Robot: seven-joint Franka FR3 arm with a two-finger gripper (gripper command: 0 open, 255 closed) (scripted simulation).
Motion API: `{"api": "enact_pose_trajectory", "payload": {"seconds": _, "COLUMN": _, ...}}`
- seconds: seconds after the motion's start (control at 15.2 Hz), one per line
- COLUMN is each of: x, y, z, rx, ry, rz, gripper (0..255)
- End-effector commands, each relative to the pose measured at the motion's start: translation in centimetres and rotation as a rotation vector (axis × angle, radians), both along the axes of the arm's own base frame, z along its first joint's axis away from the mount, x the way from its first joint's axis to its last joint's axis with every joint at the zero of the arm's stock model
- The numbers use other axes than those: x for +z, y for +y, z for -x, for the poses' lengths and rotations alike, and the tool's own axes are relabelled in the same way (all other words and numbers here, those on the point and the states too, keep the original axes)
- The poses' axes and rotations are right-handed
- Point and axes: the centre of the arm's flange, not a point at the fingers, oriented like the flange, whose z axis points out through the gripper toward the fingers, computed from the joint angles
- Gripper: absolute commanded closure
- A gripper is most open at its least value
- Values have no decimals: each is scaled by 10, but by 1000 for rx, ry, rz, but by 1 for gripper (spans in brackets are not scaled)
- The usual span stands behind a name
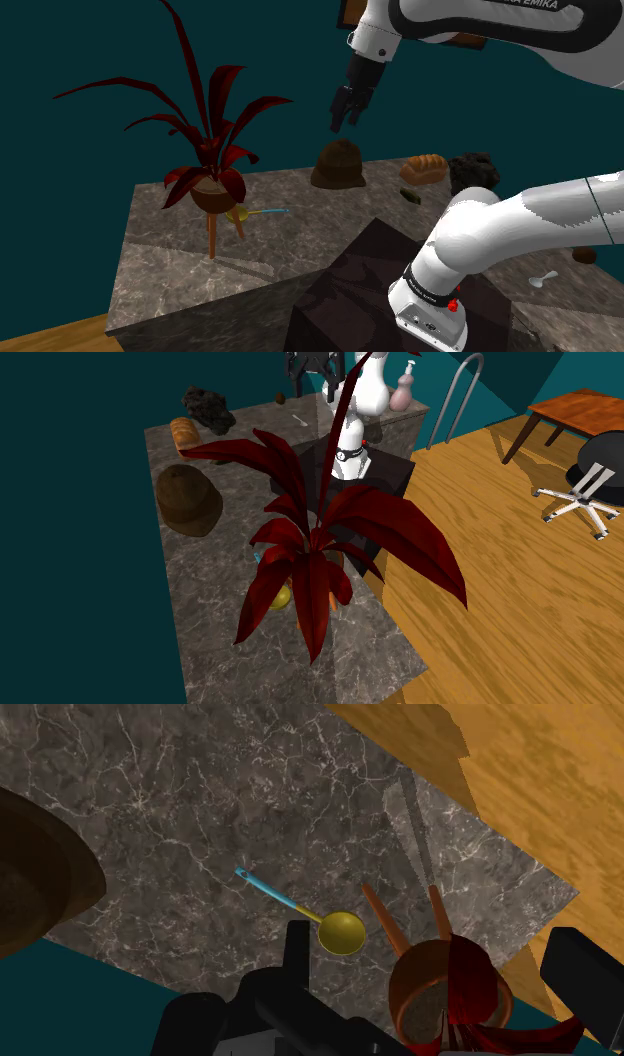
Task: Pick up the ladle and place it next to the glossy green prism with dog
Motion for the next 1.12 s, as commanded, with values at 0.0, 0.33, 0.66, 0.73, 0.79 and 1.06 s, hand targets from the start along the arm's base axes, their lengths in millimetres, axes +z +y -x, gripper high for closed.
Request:
{"api": "enact_pose_trajectory", "payload": {"seconds": 0.0, "x": 0, "y": 0, "z": 0, "rx": 0, "ry": 0, "rz": 0, "gripper": 0}}
{"api": "enact_pose_trajectory", "payload": {"seconds": 0.33, "x": -58, "y": -4, "z": -30, "rx": 121, "ry": -16, "rz": 28, "gripper": 0}}
{"api": "enact_pose_trajectory", "payload": {"seconds": 0.66, "x": -115, "y": -5, "z": -61, "rx": 242, "ry": -32, "rz": 55, "gripper": 0}}
{"api": "enact_pose_trajectory", "payload": {"seconds": 0.73, "x": -126, "y": -5, "z": -68, "rx": 266, "ry": -36, "rz": 61, "gripper": 0}}
{"api": "enact_pose_trajectory", "payload": {"seconds": 0.79, "x": -138, "y": -5, "z": -74, "rx": 290, "ry": -39, "rz": 66, "gripper": 0}}
{"api": "enact_pose_trajectory", "payload": {"seconds": 1.06, "x": -183, "y": -4, "z": -100, "rx": 386, "ry": -52, "rz": 88, "gripper": 0}}
